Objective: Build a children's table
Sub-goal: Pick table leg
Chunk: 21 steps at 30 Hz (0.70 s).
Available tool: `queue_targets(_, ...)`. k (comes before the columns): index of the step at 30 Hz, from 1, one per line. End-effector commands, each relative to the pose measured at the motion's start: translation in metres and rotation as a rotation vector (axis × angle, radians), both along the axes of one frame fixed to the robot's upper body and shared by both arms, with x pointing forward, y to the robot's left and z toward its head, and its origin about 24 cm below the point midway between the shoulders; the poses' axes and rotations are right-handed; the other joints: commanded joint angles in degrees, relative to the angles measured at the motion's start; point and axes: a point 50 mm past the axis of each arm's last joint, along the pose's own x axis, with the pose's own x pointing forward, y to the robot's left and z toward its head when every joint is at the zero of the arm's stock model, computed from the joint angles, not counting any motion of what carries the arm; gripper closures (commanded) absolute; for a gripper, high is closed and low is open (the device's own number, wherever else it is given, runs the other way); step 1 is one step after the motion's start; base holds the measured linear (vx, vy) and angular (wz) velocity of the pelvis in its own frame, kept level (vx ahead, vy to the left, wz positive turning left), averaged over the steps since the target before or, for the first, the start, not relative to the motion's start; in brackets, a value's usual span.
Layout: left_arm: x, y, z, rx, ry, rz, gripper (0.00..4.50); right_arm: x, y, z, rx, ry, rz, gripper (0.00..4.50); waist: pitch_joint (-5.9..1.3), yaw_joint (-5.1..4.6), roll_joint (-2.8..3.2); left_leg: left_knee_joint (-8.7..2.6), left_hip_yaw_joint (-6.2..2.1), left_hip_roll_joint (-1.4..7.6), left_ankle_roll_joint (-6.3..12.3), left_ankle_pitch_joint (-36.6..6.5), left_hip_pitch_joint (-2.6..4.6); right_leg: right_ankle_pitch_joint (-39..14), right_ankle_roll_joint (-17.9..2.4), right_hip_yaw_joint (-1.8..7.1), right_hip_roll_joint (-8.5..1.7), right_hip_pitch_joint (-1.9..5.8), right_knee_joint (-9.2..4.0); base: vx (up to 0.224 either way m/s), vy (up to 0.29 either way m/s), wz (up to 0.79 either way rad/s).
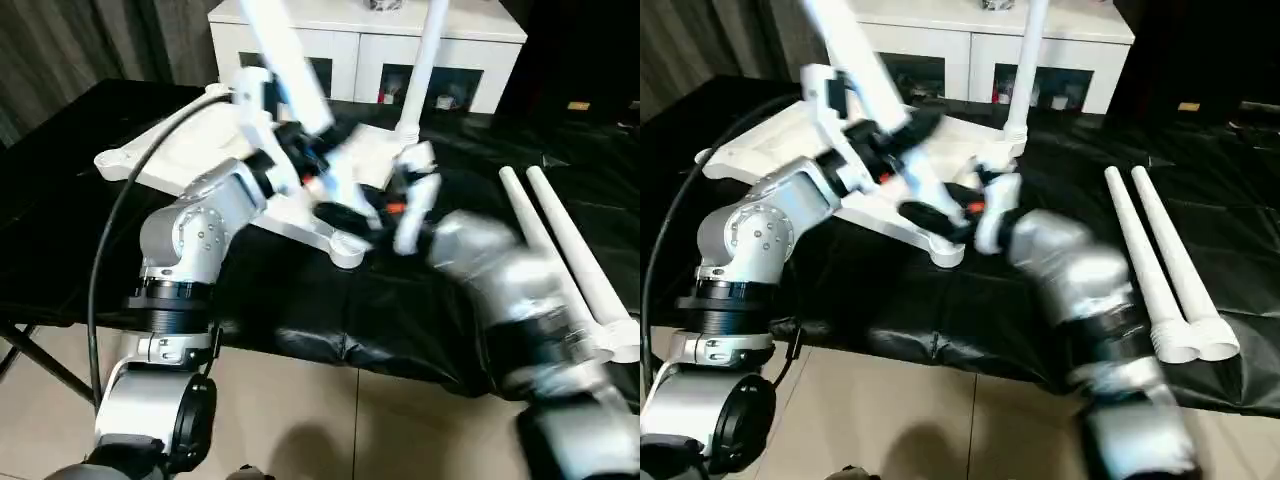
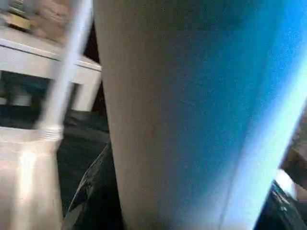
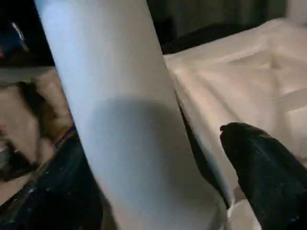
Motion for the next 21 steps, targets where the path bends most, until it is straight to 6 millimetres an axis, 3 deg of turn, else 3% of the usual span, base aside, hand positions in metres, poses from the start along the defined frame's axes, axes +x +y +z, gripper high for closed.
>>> queue_targets(1, -0.004, -0.005, 0.004, 0.026, -0.012, -0.062, 2.66, 0.0, -0.003, 0.015, 0.027, -0.014, 0.049, 0.35, -4.9, 0.04, -0.1, -4.26, -0.05, 1.03, 1.51, -8.8, 1.38, -1.84, -15.1, 1.3, -1.99, 3.65, -2.85, 0.0, 0.0, 0.0)
queue_targets(3, -0.006, -0.006, 0.003, 0.068, -0.029, -0.095, 2.66, 0.001, -0.007, 0.019, 0.04, 0.01, 0.067, 0.35, -4.9, 0.0, -0.4, -4.22, 0.02, 1.07, 1.57, -8.41, 1.36, -2.7, -15.1, 1.31, -2.08, 3.65, -2.92, 0.0, 0.0, 0.0)
queue_targets(11, -0.006, -0.006, 0.004, 0.086, -0.031, -0.117, 2.66, -0.001, -0.009, 0.02, 0.01, 0.044, 0.141, 0.35, -4.9, 0.19, -0.47, -4.12, 0.11, 1.14, 1.12, -8.35, 1.54, -5.02, -14.82, 1.32, -2.05, 3.39, -3.05, 0.0, 0.0, 0.0)
queue_targets(17, -0.006, -0.006, 0.004, 0.086, -0.031, -0.117, 2.66, -0.001, -0.009, 0.02, 0.01, 0.044, 0.141, 0.35, -5.09, 0.27, -0.53, -3.99, 0.06, 1.1, 1.39, -6.61, 1.4, -3.06, -15.14, 1.25, -2.05, 3.53, -2.75, 0.0, 0.0, 0.0)
queue_targets(18, -0.006, -0.005, 0.004, 0.087, -0.032, -0.119, 2.66, -0.002, -0.008, 0.02, 0.001, 0.045, 0.149, 0.35, -5.05, 0.22, -0.85, -4.0, 0.14, 1.08, 1.56, -6.61, 1.39, -3.07, -15.18, 1.25, -2.01, 3.51, -2.83, 0.0, 0.0, 0.0)
queue_targets(21, -0.014, -0.007, 0.002, 0.108, -0.063, -0.217, 2.66, -0.004, -0.007, 0.015, -0.043, 0.049, 0.192, 0.35, -5.05, 0.37, -0.66, -3.99, 0.11, 1.13, 1.75, -6.44, 1.42, -4.02, -15.12, 1.22, -2.07, 3.47, -2.73, 0.0, 0.0, 0.0)
